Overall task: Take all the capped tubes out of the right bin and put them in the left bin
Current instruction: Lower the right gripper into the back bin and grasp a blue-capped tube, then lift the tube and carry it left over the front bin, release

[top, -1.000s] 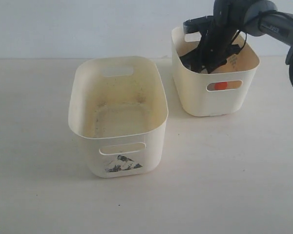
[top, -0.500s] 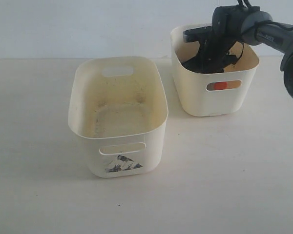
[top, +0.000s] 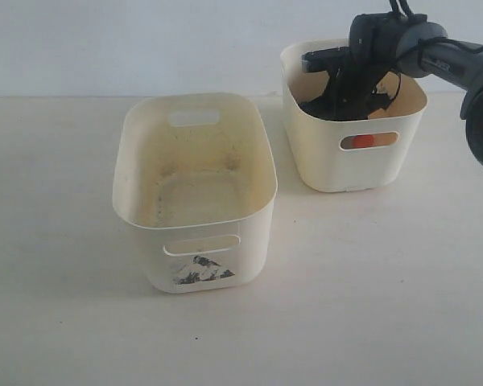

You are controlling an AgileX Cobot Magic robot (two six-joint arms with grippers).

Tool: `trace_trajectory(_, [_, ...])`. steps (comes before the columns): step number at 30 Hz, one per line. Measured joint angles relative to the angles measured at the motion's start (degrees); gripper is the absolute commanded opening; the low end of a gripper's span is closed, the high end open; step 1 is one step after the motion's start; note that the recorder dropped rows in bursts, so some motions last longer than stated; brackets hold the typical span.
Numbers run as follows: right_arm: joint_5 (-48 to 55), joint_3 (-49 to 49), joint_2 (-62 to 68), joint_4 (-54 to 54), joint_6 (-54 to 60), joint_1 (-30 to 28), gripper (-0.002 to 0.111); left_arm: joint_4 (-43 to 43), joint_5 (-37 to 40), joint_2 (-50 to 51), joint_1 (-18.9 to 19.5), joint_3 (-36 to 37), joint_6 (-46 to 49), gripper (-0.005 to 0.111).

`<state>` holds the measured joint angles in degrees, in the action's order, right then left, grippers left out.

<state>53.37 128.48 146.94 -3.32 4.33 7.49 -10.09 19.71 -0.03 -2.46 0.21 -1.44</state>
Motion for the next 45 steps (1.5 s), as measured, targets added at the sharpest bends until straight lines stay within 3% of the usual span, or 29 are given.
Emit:
trace_trajectory(5, [0.00, 0.00, 0.00, 0.00, 0.00, 0.00, 0.046, 0.00, 0.00, 0.00, 0.00, 0.00, 0.00, 0.004])
trace_trajectory(8, [0.00, 0.00, 0.00, 0.36, 0.00, 0.00, 0.028, 0.00, 0.00, 0.00, 0.00, 0.00, 0.00, 0.004])
trace_trajectory(11, [0.11, 0.03, 0.00, 0.75, 0.00, 0.00, -0.001, 0.00, 0.00, 0.00, 0.00, 0.00, 0.00, 0.004])
trace_trajectory(29, [4.71, 0.01, -8.71, 4.25, -0.30, 0.44, 0.000, 0.00, 0.00, 0.00, 0.00, 0.00, 0.00, 0.004])
trace_trajectory(37, [14.44, 0.01, -14.39, 4.89, -0.64, 0.44, 0.000, 0.00, 0.00, 0.00, 0.00, 0.00, 0.00, 0.004])
trace_trajectory(45, [16.52, -0.11, -21.94, -9.66, 2.52, 0.69, 0.000, 0.00, 0.00, 0.00, 0.00, 0.00, 0.00, 0.004])
